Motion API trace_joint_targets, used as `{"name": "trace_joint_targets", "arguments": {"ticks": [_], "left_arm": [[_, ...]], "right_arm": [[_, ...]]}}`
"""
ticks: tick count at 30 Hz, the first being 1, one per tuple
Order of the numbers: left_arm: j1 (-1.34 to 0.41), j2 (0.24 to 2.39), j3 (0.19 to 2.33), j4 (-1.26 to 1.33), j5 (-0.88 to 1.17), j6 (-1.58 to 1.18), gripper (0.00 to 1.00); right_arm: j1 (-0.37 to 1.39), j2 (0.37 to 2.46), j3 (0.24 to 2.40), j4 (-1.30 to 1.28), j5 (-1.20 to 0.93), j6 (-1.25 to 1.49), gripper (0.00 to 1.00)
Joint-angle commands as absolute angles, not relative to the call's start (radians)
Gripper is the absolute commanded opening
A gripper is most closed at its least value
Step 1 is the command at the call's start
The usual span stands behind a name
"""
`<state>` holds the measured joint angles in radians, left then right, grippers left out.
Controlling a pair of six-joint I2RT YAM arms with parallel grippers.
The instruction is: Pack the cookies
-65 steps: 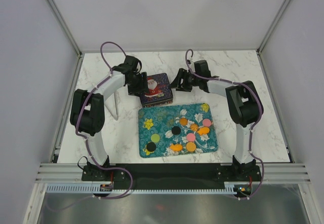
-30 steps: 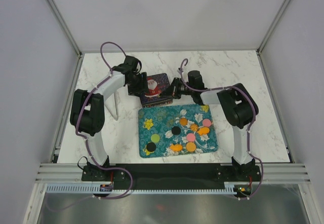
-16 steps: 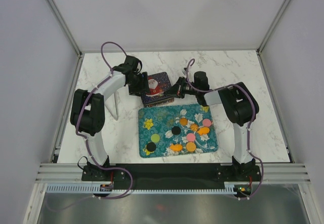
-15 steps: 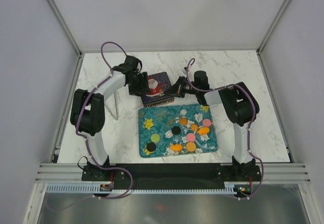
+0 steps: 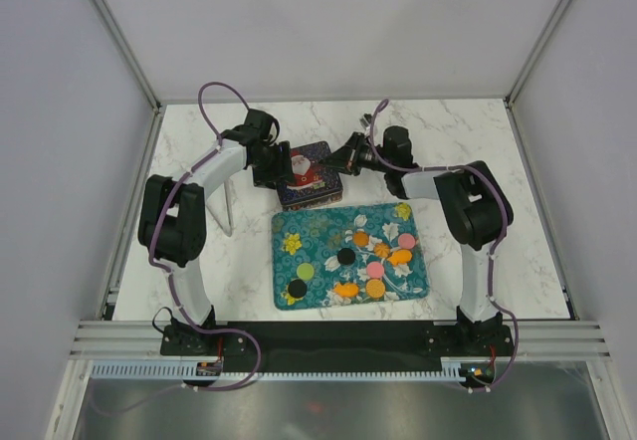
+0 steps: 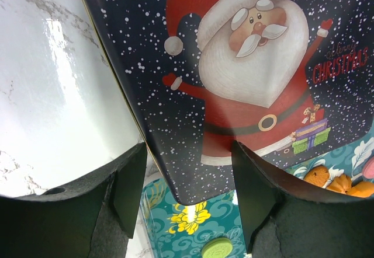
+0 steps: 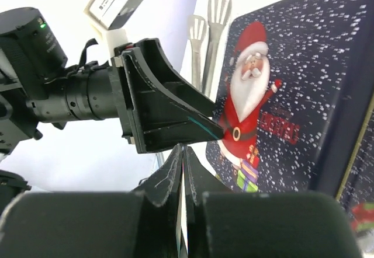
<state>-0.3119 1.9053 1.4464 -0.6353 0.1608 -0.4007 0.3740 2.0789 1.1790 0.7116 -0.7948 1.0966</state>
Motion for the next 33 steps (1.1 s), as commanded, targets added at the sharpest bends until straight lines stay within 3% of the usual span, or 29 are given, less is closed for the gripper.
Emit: {"name": "trace_joint_targets", "arguments": {"ticks": [1,8,18,25,33], "left_arm": [[-0.316,1.931,1.471,-0.655,0.156,-0.36,0.67],[-0.318,1.928,1.476,-0.655,0.155,-0.356,0.67],[-0.316,1.925,1.482,-0.655,0.152,-0.35,0.68],[-0.316,1.922,1.48,-0.655,0.164,-0.344,0.69],[-0.318,1.933,1.497,-0.655,0.195,-0.333,0.69]], "right_arm": [[0.385,2.161,1.14,0.891,-0.795,1.162,0.07],[0.341,2.327,1.014,1.034,-0.779,1.199,0.05],[0.334,2.217,1.06,0.876,-0.773,1.106,0.06],[0.331,2.184,1.269,0.716,-0.758,1.075,0.08],[0.337,2.356,1.548,0.738,-0.689,1.206,0.09]]}}
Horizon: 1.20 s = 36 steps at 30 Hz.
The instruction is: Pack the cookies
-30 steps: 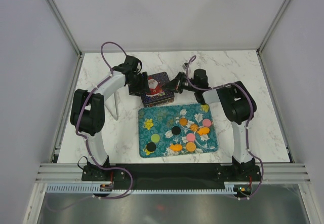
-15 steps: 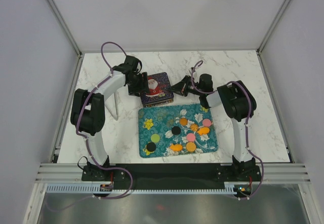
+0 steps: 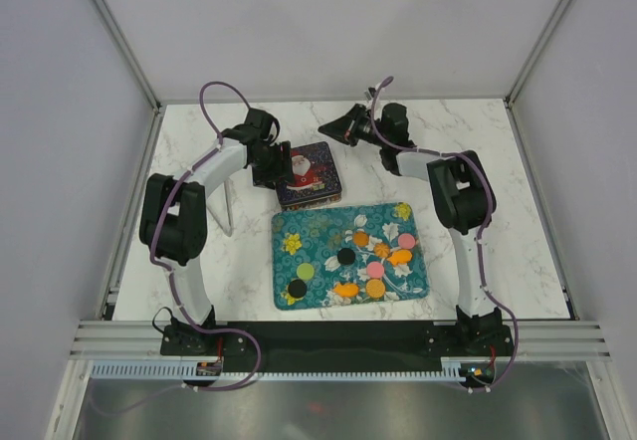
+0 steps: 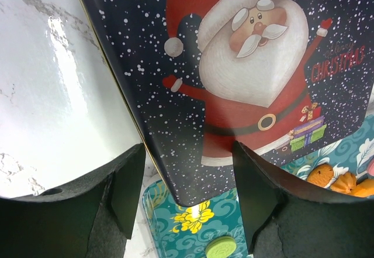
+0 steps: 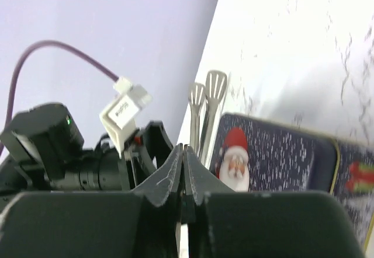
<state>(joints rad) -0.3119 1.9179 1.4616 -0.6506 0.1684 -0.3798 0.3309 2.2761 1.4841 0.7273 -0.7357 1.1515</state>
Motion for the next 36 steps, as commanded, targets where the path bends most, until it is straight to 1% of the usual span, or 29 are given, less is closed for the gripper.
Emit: {"name": "trace_joint_targets", "arguments": {"ticks": [1,8,12,18,22,25,27,28,29,31,32,33,34,35,36], "left_arm": [[-0.318,1.931,1.5,-0.657,0.196,-0.33,0.69],[-0.318,1.934,1.506,-0.657,0.202,-0.319,0.69],[-0.319,1.933,1.503,-0.655,0.201,-0.313,0.69],[-0.316,1.919,1.512,-0.655,0.195,-0.311,0.7],[-0.304,1.892,1.548,-0.655,0.193,-0.321,0.72],[-0.278,1.859,1.592,-0.652,0.198,-0.336,0.75],[-0.27,1.835,1.617,-0.652,0.19,-0.342,0.77],[-0.264,1.821,1.637,-0.653,0.184,-0.347,0.77],[-0.264,1.781,1.64,-0.652,0.164,-0.35,0.78],[-0.264,1.734,1.634,-0.652,0.163,-0.365,0.79],[-0.265,1.683,1.625,-0.65,0.163,-0.371,0.79],[-0.268,1.648,1.608,-0.646,0.161,-0.376,0.79],[-0.275,1.614,1.567,-0.641,0.16,-0.377,0.79],[-0.278,1.58,1.539,-0.632,0.156,-0.376,0.8],[-0.285,1.496,1.484,-0.624,0.156,-0.374,0.8]], "right_arm": [[0.341,2.377,1.587,0.738,-0.678,1.213,0.09],[0.373,2.584,1.706,0.808,-0.623,1.296,0.09],[0.374,2.622,1.721,0.838,-0.627,1.342,0.08],[0.367,2.545,1.66,0.857,-0.623,1.322,0.08],[0.345,2.482,1.658,0.89,-0.635,1.33,0.09],[0.325,2.407,1.667,0.852,-0.65,1.287,0.15],[0.305,2.324,1.658,0.767,-0.66,1.214,0.18],[0.299,2.292,1.649,0.731,-0.66,1.178,0.21],[0.285,2.217,1.638,0.633,-0.657,1.09,0.27],[0.275,2.133,1.594,0.514,-0.626,0.993,0.37],[0.265,2.043,1.57,0.42,-0.609,0.941,0.44],[0.265,1.995,1.518,0.37,-0.57,0.852,0.6],[0.262,1.9,1.49,0.326,-0.554,0.812,0.81],[0.256,1.852,1.458,0.272,-0.545,0.781,0.93],[0.253,1.806,1.389,0.256,-0.535,0.743,0.98]]}}
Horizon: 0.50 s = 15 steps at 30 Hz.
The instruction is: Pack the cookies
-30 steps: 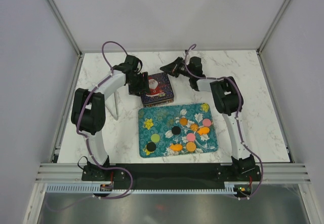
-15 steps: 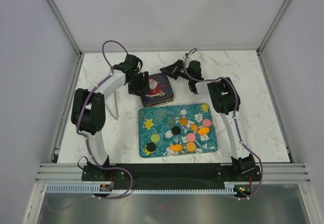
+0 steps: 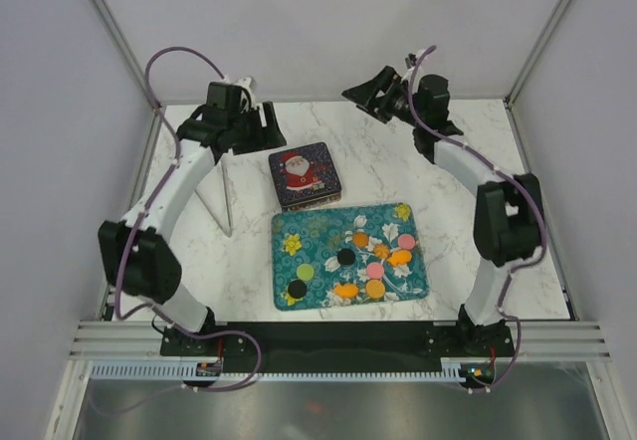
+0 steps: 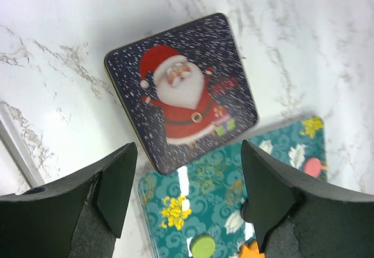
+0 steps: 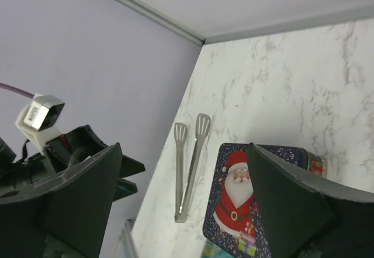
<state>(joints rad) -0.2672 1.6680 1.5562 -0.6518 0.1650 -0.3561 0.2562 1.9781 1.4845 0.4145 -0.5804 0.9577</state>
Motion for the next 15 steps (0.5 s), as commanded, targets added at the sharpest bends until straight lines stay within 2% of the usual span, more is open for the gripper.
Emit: {"name": "trace_joint_targets", "arguments": {"ticks": [1,6,10,15], "left_arm": [[-0.288,1.455,1.451,-0.617,0.158,-0.374,0.8],[-0.295,1.147,1.248,-0.598,0.158,-0.364,0.81],[-0.296,0.988,1.102,-0.588,0.183,-0.357,0.82],[-0.296,0.855,0.953,-0.584,0.209,-0.353,0.82]], "right_arm": [[0.249,1.717,1.356,0.239,-0.531,0.73,0.98],[0.241,1.432,1.13,0.049,-0.411,0.6,0.98],[0.238,1.167,1.0,-0.115,-0.255,0.525,0.98],[0.238,0.97,0.91,-0.219,-0.082,0.479,0.98]]}}
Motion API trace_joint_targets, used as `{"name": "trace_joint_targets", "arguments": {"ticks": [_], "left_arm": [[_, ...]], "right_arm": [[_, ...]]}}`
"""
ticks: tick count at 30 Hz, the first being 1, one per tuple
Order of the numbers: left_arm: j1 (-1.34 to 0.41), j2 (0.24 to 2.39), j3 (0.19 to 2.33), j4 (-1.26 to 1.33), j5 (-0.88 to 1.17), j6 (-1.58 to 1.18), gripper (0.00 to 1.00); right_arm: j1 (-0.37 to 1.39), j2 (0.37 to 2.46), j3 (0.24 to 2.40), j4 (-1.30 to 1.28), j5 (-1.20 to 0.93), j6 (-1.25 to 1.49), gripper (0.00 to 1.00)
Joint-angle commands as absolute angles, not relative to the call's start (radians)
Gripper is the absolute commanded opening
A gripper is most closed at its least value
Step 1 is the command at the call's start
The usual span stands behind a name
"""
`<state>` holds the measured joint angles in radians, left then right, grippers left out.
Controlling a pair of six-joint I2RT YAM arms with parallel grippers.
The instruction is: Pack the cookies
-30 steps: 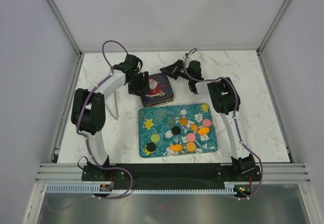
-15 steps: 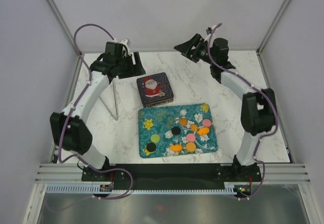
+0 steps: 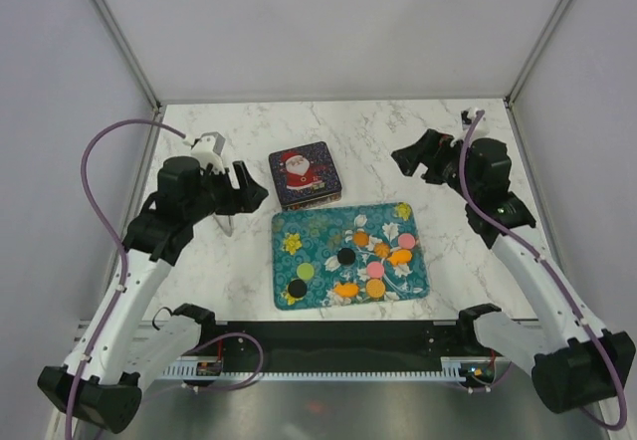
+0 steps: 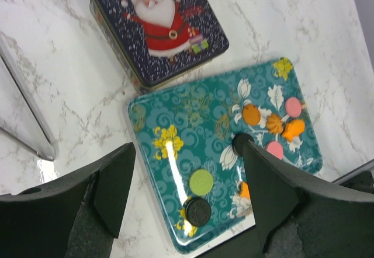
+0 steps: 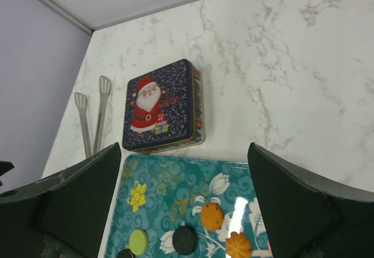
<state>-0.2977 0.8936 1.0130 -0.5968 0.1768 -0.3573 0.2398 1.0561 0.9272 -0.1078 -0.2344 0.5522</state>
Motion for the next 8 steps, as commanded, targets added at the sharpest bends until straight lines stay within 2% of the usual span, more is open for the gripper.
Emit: {"name": "trace_joint_targets", "arguments": {"ticks": [1,8], "left_arm": [[-0.296,0.818,0.94,-0.584,0.219,-0.353,0.82],[-0.296,0.755,0.893,-0.597,0.232,-0.327,0.82]], "right_arm": [[0.239,0.935,0.904,-0.25,-0.06,0.473,0.98],[0.239,0.92,0.89,-0.284,-0.043,0.445,0.98]]}}
